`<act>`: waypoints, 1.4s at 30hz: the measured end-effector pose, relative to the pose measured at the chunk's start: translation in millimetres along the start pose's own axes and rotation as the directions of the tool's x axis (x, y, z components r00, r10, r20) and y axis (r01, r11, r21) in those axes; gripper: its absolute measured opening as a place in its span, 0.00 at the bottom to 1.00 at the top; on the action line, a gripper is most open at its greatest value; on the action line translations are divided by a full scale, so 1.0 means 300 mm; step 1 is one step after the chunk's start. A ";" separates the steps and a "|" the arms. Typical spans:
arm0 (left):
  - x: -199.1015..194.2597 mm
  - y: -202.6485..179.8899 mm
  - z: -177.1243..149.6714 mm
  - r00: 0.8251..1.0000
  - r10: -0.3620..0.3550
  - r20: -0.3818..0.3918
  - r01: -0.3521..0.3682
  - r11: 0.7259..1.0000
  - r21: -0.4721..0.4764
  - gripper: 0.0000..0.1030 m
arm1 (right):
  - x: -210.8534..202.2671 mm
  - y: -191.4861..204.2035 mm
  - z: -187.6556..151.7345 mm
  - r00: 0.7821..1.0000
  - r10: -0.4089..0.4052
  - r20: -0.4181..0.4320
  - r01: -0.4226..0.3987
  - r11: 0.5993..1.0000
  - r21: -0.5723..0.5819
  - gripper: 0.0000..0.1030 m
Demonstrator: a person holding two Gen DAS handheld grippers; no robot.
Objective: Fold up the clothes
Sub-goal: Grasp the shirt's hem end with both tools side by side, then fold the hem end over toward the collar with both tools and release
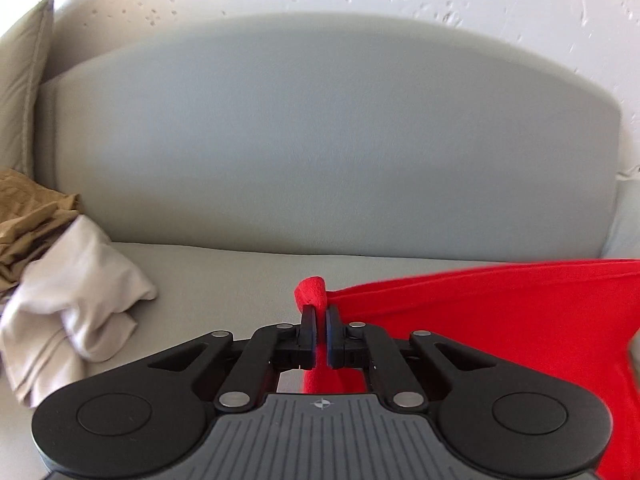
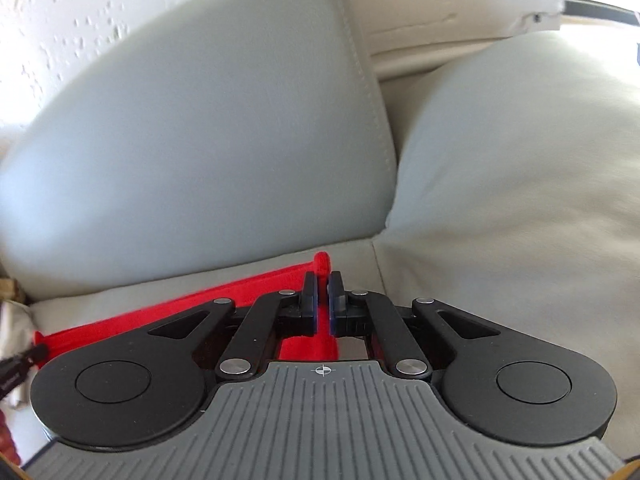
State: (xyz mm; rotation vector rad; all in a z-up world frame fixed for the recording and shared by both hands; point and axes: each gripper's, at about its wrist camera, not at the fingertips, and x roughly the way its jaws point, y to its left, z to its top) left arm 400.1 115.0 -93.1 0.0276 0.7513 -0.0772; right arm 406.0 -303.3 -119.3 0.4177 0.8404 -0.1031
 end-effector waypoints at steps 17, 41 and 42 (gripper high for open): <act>-0.614 0.012 -0.518 0.993 -0.075 -0.096 0.063 0.990 -0.126 0.01 | -0.650 -0.251 -0.548 0.988 0.068 -0.135 -0.053 0.992 0.112 0.04; -0.783 0.006 -0.827 0.977 0.067 -0.200 -0.090 0.990 -0.112 0.23 | -0.806 -0.313 -0.862 0.980 -0.087 -0.180 0.084 0.996 -0.028 0.13; -0.818 0.008 -0.824 0.978 0.077 -0.195 -0.103 0.986 -0.128 0.27 | -0.833 -0.310 -0.861 0.982 -0.086 -0.166 0.081 0.996 -0.032 0.15</act>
